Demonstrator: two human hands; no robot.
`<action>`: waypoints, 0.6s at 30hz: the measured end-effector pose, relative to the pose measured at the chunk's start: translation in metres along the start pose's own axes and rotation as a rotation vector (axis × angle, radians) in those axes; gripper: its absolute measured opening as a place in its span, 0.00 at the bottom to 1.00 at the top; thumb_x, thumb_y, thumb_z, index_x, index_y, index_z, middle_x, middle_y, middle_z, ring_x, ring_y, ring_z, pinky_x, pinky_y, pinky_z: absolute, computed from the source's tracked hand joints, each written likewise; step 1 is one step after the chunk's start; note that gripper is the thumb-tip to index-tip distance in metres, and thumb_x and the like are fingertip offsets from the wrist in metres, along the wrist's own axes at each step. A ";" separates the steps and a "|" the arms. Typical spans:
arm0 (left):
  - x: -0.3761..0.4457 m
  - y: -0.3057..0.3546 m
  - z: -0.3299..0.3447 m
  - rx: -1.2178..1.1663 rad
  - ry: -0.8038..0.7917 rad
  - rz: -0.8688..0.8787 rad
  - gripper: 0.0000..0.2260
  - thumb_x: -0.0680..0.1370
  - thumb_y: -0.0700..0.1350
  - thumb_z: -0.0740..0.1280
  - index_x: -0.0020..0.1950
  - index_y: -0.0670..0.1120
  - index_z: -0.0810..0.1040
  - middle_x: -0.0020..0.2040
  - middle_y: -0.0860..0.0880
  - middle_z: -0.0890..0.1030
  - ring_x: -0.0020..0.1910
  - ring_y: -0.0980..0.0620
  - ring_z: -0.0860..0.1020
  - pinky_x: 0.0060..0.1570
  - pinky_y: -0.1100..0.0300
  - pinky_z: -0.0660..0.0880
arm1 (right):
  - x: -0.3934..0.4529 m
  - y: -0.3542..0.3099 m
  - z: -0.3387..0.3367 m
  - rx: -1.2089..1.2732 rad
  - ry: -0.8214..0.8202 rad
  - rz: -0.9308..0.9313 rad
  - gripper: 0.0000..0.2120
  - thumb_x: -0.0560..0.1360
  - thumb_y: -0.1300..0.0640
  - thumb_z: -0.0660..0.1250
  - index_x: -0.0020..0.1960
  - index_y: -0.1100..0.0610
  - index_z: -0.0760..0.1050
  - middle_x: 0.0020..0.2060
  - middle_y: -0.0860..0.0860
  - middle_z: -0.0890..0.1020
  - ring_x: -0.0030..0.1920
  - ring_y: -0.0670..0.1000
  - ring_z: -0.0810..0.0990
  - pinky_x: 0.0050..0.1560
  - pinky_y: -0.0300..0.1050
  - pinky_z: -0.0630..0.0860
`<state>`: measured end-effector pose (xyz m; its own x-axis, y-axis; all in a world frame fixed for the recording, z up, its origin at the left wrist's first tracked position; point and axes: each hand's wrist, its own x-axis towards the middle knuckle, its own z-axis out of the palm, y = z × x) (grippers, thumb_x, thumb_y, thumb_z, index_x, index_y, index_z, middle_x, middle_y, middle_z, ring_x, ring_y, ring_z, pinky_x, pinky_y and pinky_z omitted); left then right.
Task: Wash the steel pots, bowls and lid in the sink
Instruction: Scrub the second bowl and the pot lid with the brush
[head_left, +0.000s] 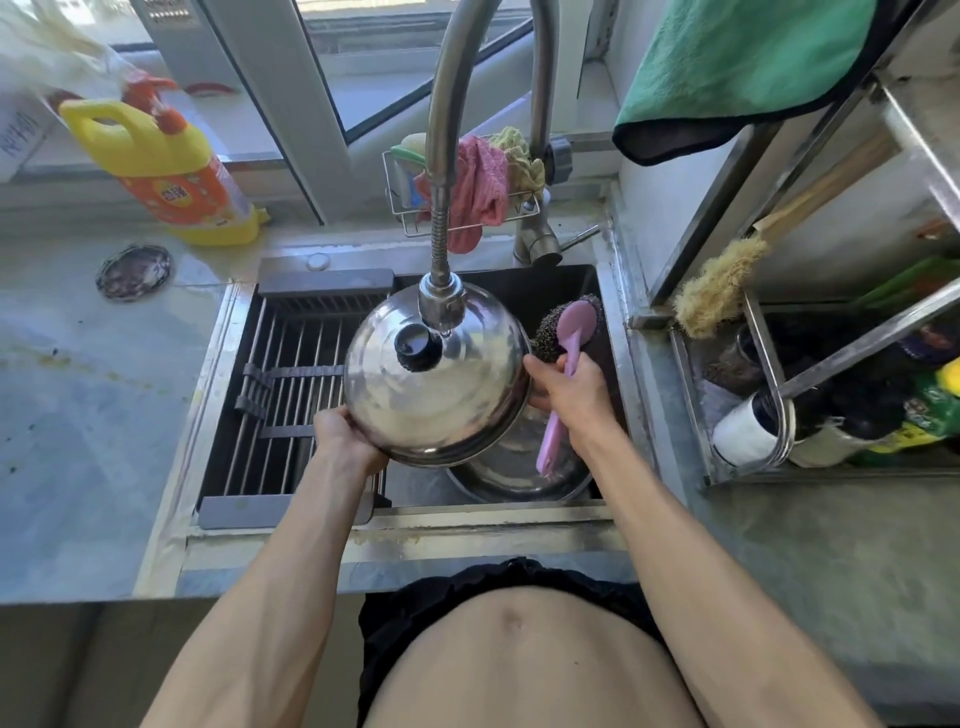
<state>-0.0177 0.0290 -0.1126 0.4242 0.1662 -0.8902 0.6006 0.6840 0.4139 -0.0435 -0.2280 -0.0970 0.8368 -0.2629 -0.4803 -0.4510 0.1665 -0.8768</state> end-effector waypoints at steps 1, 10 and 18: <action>-0.002 0.002 -0.002 0.012 0.017 -0.009 0.22 0.77 0.44 0.56 0.66 0.43 0.81 0.62 0.39 0.83 0.64 0.37 0.78 0.69 0.39 0.72 | 0.000 0.000 0.004 0.004 -0.013 0.007 0.12 0.74 0.56 0.74 0.48 0.56 0.70 0.40 0.51 0.79 0.46 0.53 0.84 0.52 0.57 0.82; 0.000 0.011 -0.026 -0.038 0.054 0.032 0.21 0.78 0.43 0.57 0.67 0.46 0.82 0.61 0.44 0.84 0.61 0.41 0.81 0.67 0.41 0.74 | 0.008 0.012 0.024 -0.159 -0.037 0.081 0.16 0.67 0.47 0.75 0.43 0.55 0.71 0.40 0.55 0.84 0.42 0.56 0.86 0.50 0.60 0.82; -0.019 0.010 0.001 0.046 -0.083 0.220 0.15 0.79 0.46 0.57 0.58 0.48 0.81 0.57 0.41 0.85 0.59 0.40 0.82 0.61 0.41 0.78 | 0.012 0.025 0.001 -0.478 0.033 0.019 0.15 0.71 0.45 0.66 0.35 0.57 0.75 0.32 0.57 0.83 0.37 0.61 0.84 0.42 0.64 0.81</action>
<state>-0.0188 0.0322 -0.0910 0.6011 0.2476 -0.7599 0.5173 0.6043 0.6060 -0.0441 -0.2262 -0.1248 0.8202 -0.2955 -0.4898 -0.5648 -0.2826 -0.7754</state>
